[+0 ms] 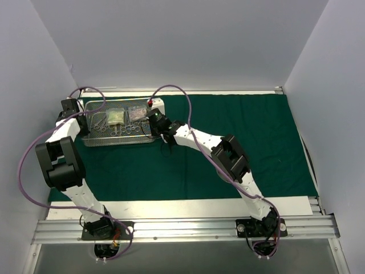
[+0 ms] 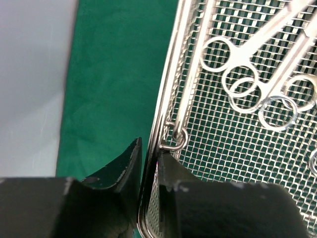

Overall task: Open and lay out the surgical kit
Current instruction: Place the container in the surgical kit.

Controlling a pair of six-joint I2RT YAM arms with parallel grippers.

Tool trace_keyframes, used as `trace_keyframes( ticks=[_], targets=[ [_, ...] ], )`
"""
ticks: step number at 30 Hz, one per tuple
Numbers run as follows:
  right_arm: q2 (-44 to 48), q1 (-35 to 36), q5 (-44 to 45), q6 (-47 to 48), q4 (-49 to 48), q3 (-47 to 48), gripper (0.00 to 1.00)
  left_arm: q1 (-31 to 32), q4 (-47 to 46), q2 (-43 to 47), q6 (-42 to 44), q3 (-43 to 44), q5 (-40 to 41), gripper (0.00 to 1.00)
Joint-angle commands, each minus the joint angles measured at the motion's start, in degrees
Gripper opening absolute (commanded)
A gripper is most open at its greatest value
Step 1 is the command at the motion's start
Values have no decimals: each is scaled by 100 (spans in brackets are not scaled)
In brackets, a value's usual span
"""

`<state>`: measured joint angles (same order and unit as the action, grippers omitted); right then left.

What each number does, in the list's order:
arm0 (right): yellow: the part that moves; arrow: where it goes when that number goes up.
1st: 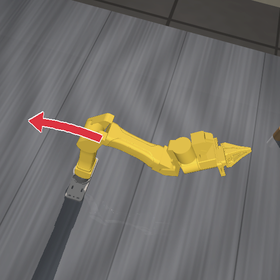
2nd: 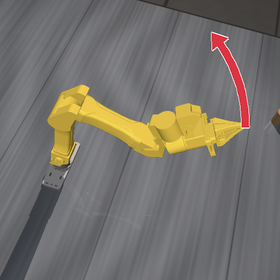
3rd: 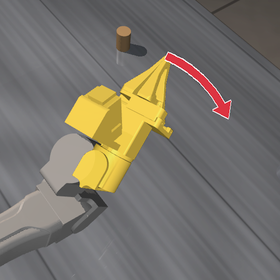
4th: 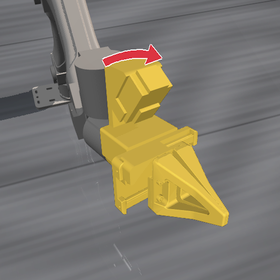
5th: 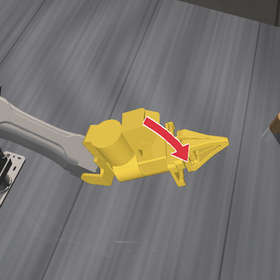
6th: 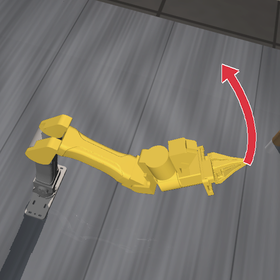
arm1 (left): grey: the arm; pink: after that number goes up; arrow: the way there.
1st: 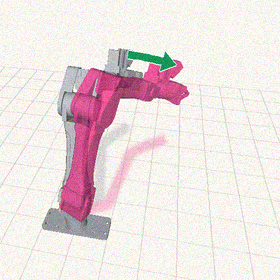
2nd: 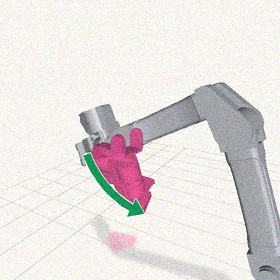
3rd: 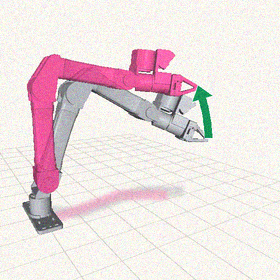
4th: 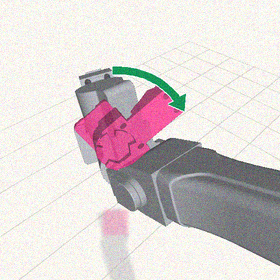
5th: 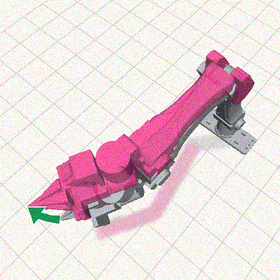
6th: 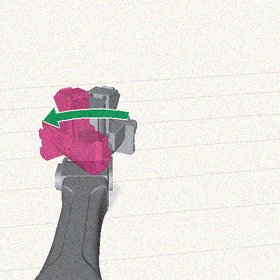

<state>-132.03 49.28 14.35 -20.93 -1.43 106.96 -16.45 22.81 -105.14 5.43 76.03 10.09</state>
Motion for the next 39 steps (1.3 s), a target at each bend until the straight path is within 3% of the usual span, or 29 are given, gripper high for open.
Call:
trace_keyframes(
  ticks=[1, 10, 16, 18, 21, 23, 31, 35, 39],
  targets=[
    [19, 715, -1373, 221, -358, 247, 0, 19, -901, -269, -411, 649, 582, 21],
    [81, 689, -1637, 159, -314, 53, 15, 10, -795, -419, -692, 589, 837, 32],
    [98, 680, -1830, 159, -165, 88, 28, 1, -760, -490, -693, 623, 1021, 73],
    [124, 671, -1848, 177, -121, 159, 34, 1, -690, -498, -754, 676, 1013, 83],
    [238, 645, -1796, 194, 11, 185, 43, 10, -410, -481, -929, 939, 943, 90],
    [370, 566, -1717, 229, 55, 150, 47, 19, -164, -428, -1044, 1142, 890, 91],
    [757, 21, -1646, -25, 37, -377, 49, 308, 662, 151, -2326, 1230, 487, 91],
    [1256, -181, -1576, -87, 117, -735, 51, 1105, 1040, 476, -2468, 1081, 99, 92],
    [1942, -506, -1558, -96, 117, -1369, 63, 1887, 1200, 985, -2441, 678, -233, 92]
  ],
)
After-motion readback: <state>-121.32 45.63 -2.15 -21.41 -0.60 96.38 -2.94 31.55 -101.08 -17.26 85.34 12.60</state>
